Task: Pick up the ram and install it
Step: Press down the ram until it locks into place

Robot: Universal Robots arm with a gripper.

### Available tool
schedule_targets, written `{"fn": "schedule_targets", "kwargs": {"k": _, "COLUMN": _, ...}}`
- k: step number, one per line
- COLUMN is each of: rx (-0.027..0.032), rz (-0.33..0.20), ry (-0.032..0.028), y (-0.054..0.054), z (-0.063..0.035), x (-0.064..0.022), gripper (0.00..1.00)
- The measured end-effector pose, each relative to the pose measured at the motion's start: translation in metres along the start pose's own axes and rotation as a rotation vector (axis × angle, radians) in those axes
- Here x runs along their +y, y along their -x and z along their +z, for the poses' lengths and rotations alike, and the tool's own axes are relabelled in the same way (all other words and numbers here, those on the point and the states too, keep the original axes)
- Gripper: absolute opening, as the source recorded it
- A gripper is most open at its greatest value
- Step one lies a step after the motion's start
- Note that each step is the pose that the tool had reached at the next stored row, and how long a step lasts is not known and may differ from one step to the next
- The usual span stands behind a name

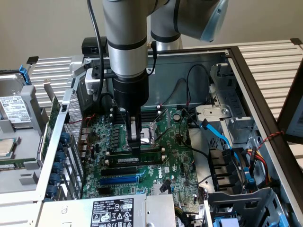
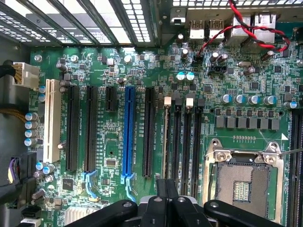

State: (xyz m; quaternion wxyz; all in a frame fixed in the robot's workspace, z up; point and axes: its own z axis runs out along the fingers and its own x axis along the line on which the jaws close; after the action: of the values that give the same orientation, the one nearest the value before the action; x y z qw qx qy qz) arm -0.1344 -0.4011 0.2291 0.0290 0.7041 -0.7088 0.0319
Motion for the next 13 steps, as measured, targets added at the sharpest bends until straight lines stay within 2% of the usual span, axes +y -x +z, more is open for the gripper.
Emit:
{"fn": "schedule_targets", "kwargs": {"k": 7, "rx": -0.0058, "rz": 0.000, "ry": 0.0000, "y": -0.0001, "z": 0.0021, "x": 0.0006, "gripper": 0.11}}
{"fn": "schedule_targets", "kwargs": {"k": 13, "rx": -0.0074, "rz": 0.000, "ry": -0.0001, "y": -0.0009, "z": 0.0030, "x": 0.0007, "gripper": 0.11}}
